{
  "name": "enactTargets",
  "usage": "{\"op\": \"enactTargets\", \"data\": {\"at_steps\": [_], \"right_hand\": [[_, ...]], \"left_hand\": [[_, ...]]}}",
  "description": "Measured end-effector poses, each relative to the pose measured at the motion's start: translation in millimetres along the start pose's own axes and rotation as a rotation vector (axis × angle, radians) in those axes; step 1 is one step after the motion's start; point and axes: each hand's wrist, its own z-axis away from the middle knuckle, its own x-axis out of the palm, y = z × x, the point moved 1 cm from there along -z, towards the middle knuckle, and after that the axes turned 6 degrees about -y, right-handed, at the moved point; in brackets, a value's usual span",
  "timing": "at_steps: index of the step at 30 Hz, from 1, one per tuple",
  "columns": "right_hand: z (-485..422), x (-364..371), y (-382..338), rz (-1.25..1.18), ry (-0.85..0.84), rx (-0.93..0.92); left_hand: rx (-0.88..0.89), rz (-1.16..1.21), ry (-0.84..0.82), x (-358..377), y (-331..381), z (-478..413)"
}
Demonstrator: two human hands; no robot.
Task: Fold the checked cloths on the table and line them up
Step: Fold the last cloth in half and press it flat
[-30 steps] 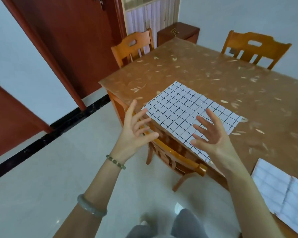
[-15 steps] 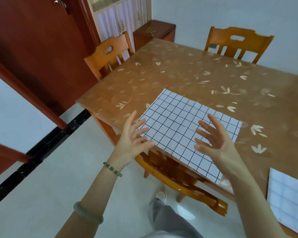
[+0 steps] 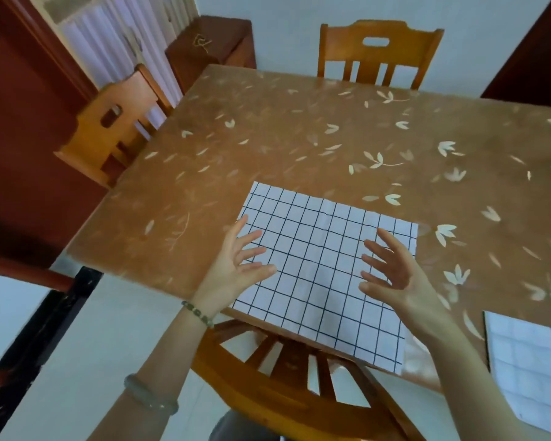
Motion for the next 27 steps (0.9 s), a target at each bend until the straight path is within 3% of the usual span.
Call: {"op": "enactTargets", "data": {"at_steps": [14, 16, 22, 27], "right_hand": [[-64.1, -60.0, 51.0, -0.003, 0.302, 0.138], [-79.8, -69.7, 68.6, 0.073, 0.354, 0.199], [-141.5, -131.7, 98.0, 0.49, 0.764, 0.241], [-167.6, -165.8, 121.6, 0.755, 0.695, 0.403]], "left_hand": [[-0.217, -0.198, -0.052, -37.6, -49.9, -159.6], [-0.227, -0.278, -0.015, -44.4, -62.1, -183.7], [-0.097, -0.774, 0.0, -74.0, -65.5, -276.7], [-0.131, -1.077, -0.092, -77.1, -63.2, -314.4]]}}
